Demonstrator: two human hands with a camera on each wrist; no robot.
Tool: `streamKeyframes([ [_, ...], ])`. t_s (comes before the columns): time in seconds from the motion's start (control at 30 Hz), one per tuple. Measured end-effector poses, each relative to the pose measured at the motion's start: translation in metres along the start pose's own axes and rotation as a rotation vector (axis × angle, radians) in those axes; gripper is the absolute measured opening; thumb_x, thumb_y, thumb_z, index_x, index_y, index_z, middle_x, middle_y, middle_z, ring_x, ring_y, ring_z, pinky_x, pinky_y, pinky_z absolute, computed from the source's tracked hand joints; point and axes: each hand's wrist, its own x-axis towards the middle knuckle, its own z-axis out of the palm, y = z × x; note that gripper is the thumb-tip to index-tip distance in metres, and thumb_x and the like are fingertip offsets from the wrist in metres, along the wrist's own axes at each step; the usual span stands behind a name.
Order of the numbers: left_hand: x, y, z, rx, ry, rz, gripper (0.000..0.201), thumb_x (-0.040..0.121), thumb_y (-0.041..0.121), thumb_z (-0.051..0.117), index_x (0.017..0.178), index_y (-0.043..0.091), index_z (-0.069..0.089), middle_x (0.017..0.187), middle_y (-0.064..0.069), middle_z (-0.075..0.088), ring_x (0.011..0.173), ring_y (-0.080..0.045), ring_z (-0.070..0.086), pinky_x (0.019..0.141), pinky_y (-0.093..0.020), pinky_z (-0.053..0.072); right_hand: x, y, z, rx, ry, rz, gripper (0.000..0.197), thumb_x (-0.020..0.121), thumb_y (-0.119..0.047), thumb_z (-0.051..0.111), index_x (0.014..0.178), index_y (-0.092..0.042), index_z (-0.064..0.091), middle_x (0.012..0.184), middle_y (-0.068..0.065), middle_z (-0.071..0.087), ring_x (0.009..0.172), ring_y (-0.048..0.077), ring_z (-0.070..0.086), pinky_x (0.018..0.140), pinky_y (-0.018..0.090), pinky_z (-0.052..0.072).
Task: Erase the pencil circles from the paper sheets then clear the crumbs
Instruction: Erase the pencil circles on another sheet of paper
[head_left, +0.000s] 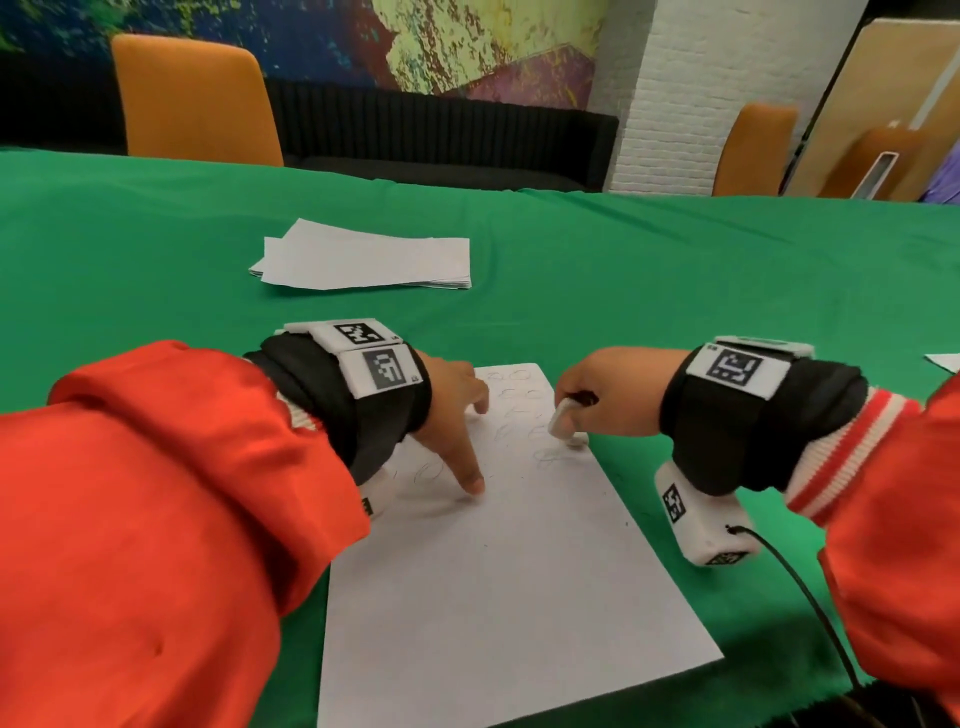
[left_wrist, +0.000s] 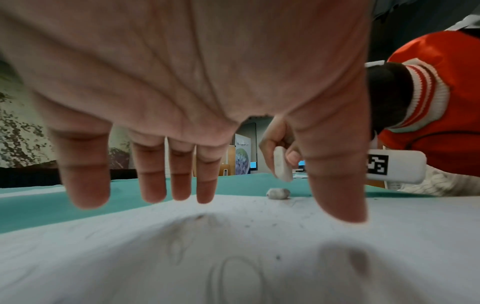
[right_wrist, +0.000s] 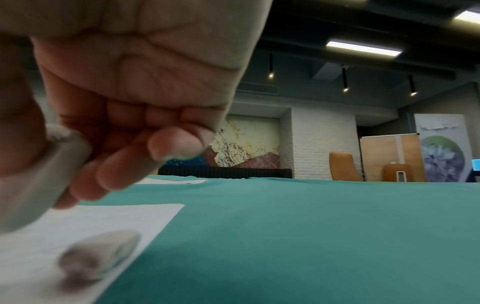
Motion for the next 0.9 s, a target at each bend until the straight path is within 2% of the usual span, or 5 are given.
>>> streamKeyframes([
  [0.33,0.016,0.018,0.002,-0.036,0.018,0.073,0.082,0.071,0.054,0.074,0.138,0.024,0.037,0.137,0.002,0.042,0.121,-0.021,0.047,0.086,-0.027,0.036,0.017,-0.023,0.0,-0.128,-0.068,-0.037,0.02,0.091,-0.022,0.048,0.104,-0.016,0.062,0.077,-0.003,0.049,0.077,0.019,0.046,0.054,0.022,0.032],
  [0.5,0.019,0.016,0.006,-0.039,0.03,0.074,0.087,0.069,0.055,0.076,0.139,0.024,0.036,0.139,0.002,0.041,0.122,-0.021,0.046,0.085,-0.027,0.035,0.014,-0.031,0.001,-0.169,-0.1,-0.07,0.023,0.092,-0.023,0.046,0.107,-0.016,0.062,0.086,-0.001,0.052,0.08,0.02,0.048,0.067,0.024,0.035],
  [0.63,0.02,0.016,0.007,-0.045,0.051,0.078,0.089,0.07,0.055,0.075,0.142,0.022,0.034,0.141,0.001,0.04,0.125,-0.021,0.044,0.09,-0.026,0.035,0.011,-0.038,0.0,-0.17,-0.184,-0.122,0.02,0.09,-0.029,0.052,0.102,-0.017,0.064,0.074,-0.005,0.05,0.076,0.019,0.047,0.056,0.022,0.036],
  [0.77,0.022,0.015,0.008,-0.049,0.032,0.082,0.086,0.069,0.055,0.076,0.138,0.022,0.037,0.138,0.0,0.041,0.12,-0.021,0.046,0.085,-0.027,0.034,0.019,-0.029,-0.003,-0.137,-0.176,-0.044,0.027,0.09,-0.027,0.05,0.108,-0.014,0.065,0.095,0.001,0.063,0.084,0.021,0.054,0.072,0.026,0.043],
  [0.9,0.023,0.015,0.009,-0.046,0.045,0.086,0.086,0.07,0.054,0.076,0.139,0.022,0.035,0.139,0.001,0.039,0.122,-0.02,0.045,0.082,-0.025,0.03,0.017,-0.031,0.0,-0.087,-0.175,-0.051,0.014,0.088,-0.027,0.052,0.091,-0.018,0.062,0.08,-0.002,0.056,0.076,0.019,0.05,0.061,0.024,0.04],
])
